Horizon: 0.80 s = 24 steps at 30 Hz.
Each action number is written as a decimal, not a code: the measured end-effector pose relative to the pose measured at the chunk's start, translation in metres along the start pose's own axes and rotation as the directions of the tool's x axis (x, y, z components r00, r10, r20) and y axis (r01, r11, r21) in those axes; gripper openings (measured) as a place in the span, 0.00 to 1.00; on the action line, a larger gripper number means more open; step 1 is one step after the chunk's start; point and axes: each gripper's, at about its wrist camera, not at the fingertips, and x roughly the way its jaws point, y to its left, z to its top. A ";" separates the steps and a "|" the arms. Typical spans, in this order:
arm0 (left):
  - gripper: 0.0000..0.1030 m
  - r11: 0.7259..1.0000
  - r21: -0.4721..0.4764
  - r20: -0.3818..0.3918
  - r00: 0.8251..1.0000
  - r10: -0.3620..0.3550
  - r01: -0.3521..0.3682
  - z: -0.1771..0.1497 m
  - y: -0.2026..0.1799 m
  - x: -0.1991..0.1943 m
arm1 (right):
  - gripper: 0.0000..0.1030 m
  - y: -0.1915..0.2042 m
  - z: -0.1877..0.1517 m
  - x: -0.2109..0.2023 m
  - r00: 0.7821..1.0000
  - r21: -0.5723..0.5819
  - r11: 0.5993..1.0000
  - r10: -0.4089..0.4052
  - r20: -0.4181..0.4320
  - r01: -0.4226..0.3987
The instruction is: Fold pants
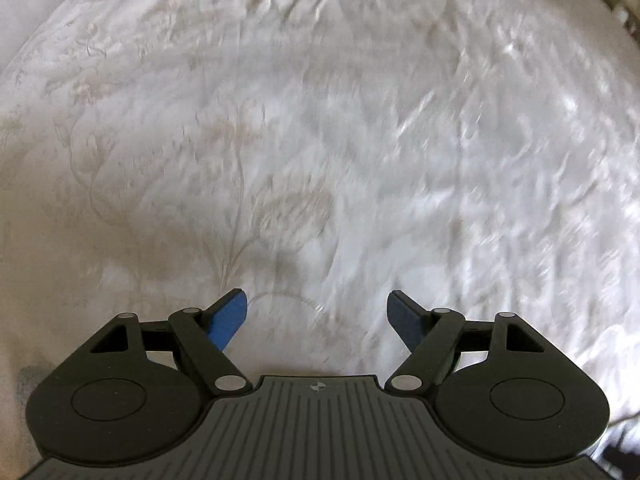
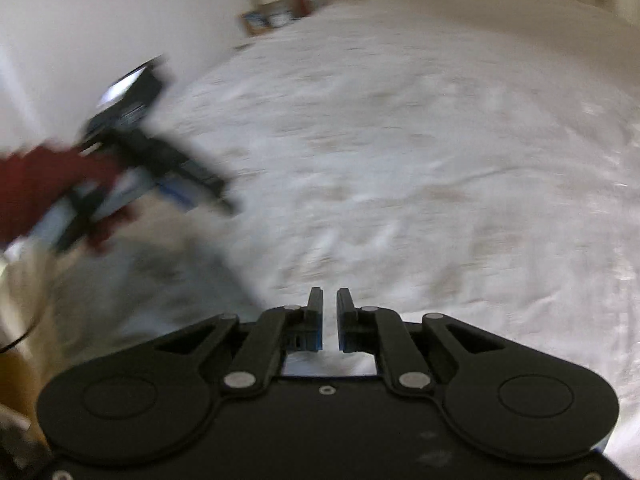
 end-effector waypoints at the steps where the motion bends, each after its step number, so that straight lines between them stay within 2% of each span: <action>1: 0.74 1.000 -0.004 0.012 1.000 -0.018 0.018 0.001 0.000 -0.005 | 0.10 0.011 -0.005 -0.001 0.999 -0.013 0.999 0.036 -0.010 -0.036; 4: 0.74 0.999 0.004 0.038 0.998 -0.050 0.050 -0.015 -0.003 -0.022 | 0.10 0.039 -0.019 0.013 0.990 -0.042 0.992 0.113 -0.080 -0.117; 7: 0.74 0.997 0.010 0.040 0.996 -0.075 0.075 -0.050 -0.003 -0.030 | 0.10 0.054 -0.027 0.039 0.984 -0.095 0.987 0.118 -0.133 -0.131; 9: 0.74 0.996 0.005 0.034 0.996 -0.088 0.088 -0.064 0.001 -0.031 | 0.10 0.054 -0.029 0.058 0.986 -0.101 0.991 0.074 -0.152 -0.090; 11: 0.74 0.995 -0.001 0.029 0.994 -0.103 0.103 -0.078 0.005 -0.032 | 0.09 0.043 -0.027 0.075 0.985 -0.064 0.998 -0.001 -0.173 -0.010; 13: 0.74 0.993 0.008 0.020 0.993 -0.118 0.118 -0.091 0.006 -0.033 | 0.08 0.030 -0.028 0.089 0.974 -0.019 0.997 -0.080 -0.210 0.078; 15: 0.74 0.991 0.027 0.008 0.991 -0.134 0.134 -0.099 0.003 -0.031 | 0.07 0.020 -0.029 0.090 0.973 0.020 0.996 -0.084 -0.215 0.091; 18: 0.74 0.989 0.036 -0.014 0.989 -0.145 0.146 -0.100 -0.001 -0.017 | 0.07 0.023 -0.029 0.087 0.972 -0.003 0.996 -0.089 -0.215 0.091; 20: 0.74 0.992 0.026 -0.015 0.992 -0.124 0.124 -0.097 0.000 -0.006 | 0.08 0.026 -0.029 0.084 0.972 -0.011 0.995 -0.096 -0.213 0.096; 23: 0.74 1.000 0.013 -0.041 0.999 -0.014 0.015 -0.088 0.005 0.018 | 0.12 0.025 -0.030 0.069 0.975 0.018 0.994 -0.104 -0.197 0.110; 24: 0.74 1.000 0.003 -0.057 0.998 -0.005 0.005 -0.085 0.009 0.025 | 0.13 0.027 -0.030 0.061 0.977 0.032 0.993 -0.106 -0.184 0.114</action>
